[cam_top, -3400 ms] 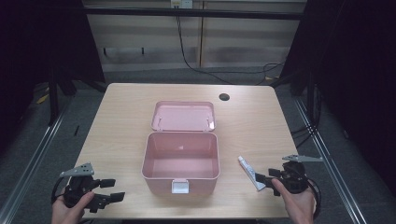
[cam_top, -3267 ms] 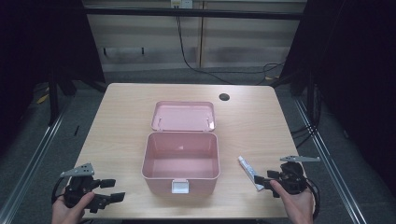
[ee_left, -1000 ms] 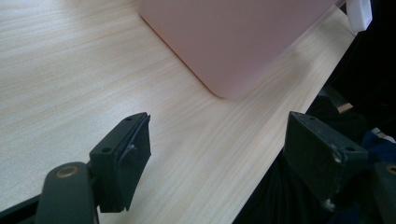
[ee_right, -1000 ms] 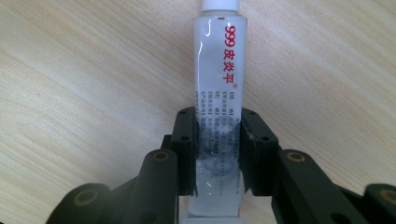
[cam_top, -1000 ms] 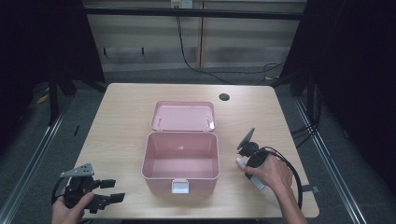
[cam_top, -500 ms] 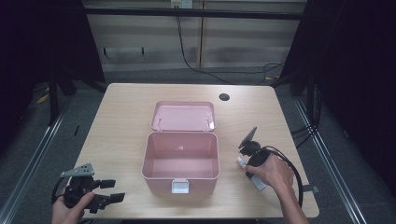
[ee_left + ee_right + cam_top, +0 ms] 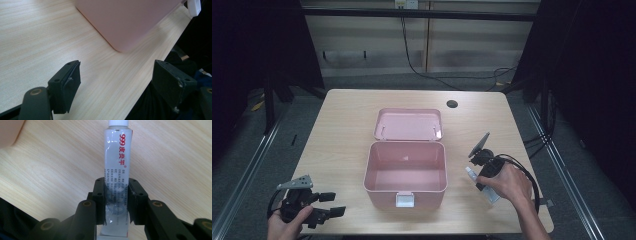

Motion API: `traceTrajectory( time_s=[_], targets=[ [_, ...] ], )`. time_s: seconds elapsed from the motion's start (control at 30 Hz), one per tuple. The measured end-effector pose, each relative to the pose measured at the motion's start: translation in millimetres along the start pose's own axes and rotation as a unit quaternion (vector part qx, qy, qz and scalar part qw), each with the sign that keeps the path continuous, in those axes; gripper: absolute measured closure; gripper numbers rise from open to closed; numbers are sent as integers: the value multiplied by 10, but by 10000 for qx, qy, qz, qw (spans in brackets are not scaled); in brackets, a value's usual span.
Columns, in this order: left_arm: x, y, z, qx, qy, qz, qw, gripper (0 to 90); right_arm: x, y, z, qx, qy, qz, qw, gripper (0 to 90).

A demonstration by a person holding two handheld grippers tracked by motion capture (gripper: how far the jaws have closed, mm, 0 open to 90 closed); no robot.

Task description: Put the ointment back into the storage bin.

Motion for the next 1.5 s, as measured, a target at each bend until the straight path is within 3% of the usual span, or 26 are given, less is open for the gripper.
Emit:
traceTrajectory(
  time_s=[0.13, 0.23, 0.63, 1.5],
  targets=[
    [5, 3, 1, -11, 13, -9, 10000, 229, 85, -21, 15, 93, -57, 80, 9999, 714],
    [6, 1, 10, 7, 6, -13, 10000, 229, 192, -11, 41, 98, -31, -82, 9999, 714],
    [3, 3, 2, -7, 4, -1, 10000, 229, 501, 93, 175, 434, 111, -110, 9989, 714],
    [4, 1, 24, 14, 78, -20, 10000, 229, 927, 230, 208, 500, 302, -273, 9979, 714]
  ],
)
Point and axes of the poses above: each handheld gripper's, and its own axes: x roughly backward along the jaws, y roughly out of its top, z roughly to its left, the point moved 6 cm from there along -x, roughly forward along the jaws, and after that the axes turned 11 degrees about -z, right-handed, at the moved point
